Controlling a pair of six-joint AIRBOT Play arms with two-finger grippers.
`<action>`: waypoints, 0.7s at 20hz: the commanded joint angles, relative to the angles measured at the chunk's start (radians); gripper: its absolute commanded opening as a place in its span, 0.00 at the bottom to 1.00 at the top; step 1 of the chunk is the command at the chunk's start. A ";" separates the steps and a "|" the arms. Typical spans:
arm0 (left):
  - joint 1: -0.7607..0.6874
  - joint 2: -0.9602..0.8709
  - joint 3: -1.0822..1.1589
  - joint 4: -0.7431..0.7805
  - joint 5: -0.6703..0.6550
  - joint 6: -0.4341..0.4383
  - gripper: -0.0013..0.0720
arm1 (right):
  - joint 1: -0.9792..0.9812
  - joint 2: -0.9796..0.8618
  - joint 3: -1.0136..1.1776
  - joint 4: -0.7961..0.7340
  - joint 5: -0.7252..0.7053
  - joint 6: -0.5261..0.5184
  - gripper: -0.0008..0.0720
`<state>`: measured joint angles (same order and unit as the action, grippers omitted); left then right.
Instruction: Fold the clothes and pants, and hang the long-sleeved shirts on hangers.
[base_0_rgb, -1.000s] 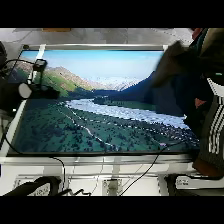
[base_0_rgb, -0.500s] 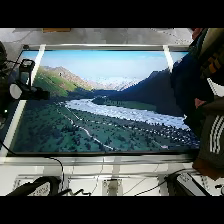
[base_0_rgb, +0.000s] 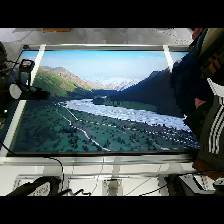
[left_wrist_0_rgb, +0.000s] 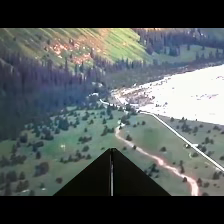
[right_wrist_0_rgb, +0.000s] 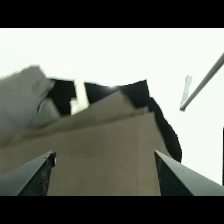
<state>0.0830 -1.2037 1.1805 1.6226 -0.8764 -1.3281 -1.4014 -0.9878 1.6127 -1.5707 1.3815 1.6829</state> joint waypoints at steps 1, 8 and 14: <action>0.001 0.000 0.000 0.001 0.000 0.000 0.03 | -0.005 -0.002 -0.003 0.119 -0.039 0.053 0.90; 0.001 0.000 0.000 0.000 0.000 0.000 0.03 | 0.544 0.004 -0.016 0.386 0.043 -0.268 0.04; 0.001 0.000 0.000 0.001 0.000 0.000 0.03 | 0.999 0.002 -0.016 0.144 0.277 -0.296 0.04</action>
<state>0.0830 -1.2037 1.1805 1.6230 -0.8768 -1.3281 -0.5781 -0.9855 1.5970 -1.3388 1.5513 1.3960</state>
